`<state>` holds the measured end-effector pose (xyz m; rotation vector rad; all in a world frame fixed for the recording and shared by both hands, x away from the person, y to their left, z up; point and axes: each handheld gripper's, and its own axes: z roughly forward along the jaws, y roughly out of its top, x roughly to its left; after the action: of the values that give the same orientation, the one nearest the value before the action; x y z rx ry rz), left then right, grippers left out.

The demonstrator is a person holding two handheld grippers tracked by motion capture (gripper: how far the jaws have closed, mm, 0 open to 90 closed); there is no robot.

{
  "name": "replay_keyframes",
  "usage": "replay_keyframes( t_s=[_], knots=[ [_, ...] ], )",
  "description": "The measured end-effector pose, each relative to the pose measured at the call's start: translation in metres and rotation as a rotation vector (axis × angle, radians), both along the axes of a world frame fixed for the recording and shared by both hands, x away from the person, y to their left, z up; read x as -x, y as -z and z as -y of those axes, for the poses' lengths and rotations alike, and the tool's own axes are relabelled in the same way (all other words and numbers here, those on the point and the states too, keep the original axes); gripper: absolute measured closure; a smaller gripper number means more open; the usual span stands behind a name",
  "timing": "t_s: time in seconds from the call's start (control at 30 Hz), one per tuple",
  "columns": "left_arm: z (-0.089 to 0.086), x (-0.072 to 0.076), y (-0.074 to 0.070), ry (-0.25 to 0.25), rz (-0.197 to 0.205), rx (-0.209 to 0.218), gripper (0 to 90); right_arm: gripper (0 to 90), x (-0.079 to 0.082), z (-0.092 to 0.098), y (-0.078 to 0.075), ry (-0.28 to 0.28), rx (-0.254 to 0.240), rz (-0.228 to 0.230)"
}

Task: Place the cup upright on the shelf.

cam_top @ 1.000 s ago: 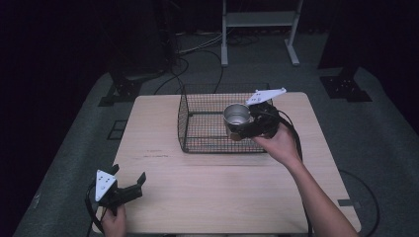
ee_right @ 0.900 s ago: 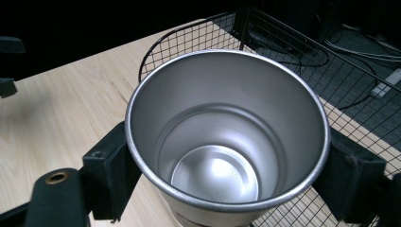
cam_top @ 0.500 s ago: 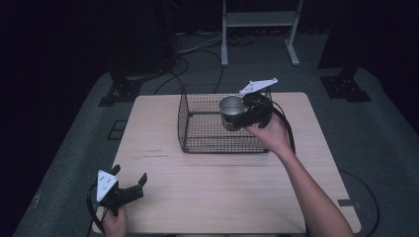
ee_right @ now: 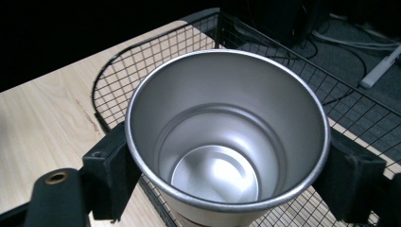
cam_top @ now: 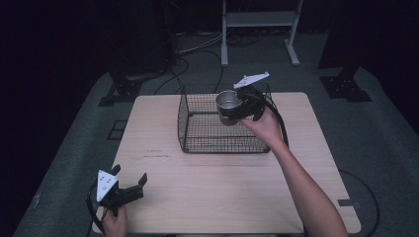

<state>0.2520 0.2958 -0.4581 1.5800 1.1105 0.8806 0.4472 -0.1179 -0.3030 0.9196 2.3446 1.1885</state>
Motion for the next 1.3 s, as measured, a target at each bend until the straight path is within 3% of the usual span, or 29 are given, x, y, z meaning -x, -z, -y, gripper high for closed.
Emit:
replay_keyframes(
  t_s=[0.27,0.53,0.7,1.3],
  knots=[
    [0.000,0.000,-0.001,-0.004,-0.002,0.009,0.0,17.6,-0.023,-0.004,0.014,0.026,0.006,-0.047],
    [0.003,0.000,0.000,0.006,-0.005,-0.011,0.0,17.6,-0.038,-0.007,0.027,0.050,-0.023,-0.098],
    [0.002,0.000,0.000,0.006,-0.005,-0.006,0.0,17.6,-0.045,-0.010,0.037,0.070,0.014,-0.111],
    [0.002,0.000,0.000,0.011,0.002,-0.003,0.0,17.6,-0.075,-0.003,0.068,0.134,0.040,-0.208]
  ],
)
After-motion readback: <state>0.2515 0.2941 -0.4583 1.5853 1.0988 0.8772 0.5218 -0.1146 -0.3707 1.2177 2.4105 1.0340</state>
